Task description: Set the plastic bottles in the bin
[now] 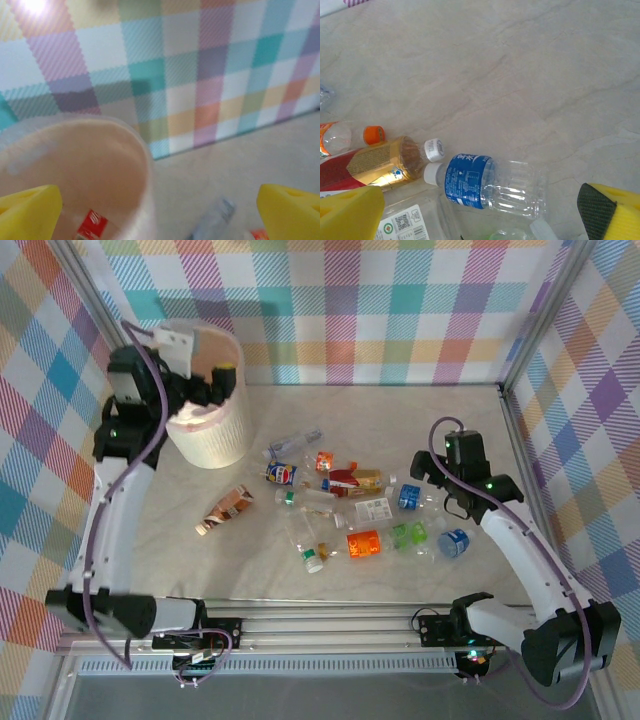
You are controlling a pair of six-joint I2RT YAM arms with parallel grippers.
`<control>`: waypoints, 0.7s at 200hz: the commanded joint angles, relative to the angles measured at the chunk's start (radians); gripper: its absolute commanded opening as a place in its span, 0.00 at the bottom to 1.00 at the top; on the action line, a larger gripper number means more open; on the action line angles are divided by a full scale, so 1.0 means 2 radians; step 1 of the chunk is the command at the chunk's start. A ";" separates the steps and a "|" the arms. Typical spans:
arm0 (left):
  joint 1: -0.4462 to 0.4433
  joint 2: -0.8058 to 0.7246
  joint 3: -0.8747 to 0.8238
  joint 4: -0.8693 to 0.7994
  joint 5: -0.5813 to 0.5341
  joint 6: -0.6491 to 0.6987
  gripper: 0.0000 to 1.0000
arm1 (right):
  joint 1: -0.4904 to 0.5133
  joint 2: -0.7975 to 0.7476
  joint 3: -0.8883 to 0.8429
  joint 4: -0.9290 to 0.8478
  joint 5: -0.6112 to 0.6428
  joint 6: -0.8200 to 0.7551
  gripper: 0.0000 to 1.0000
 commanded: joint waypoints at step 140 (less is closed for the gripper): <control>-0.104 -0.071 -0.367 0.008 -0.186 0.070 1.00 | 0.003 -0.006 -0.010 0.010 0.031 0.016 1.00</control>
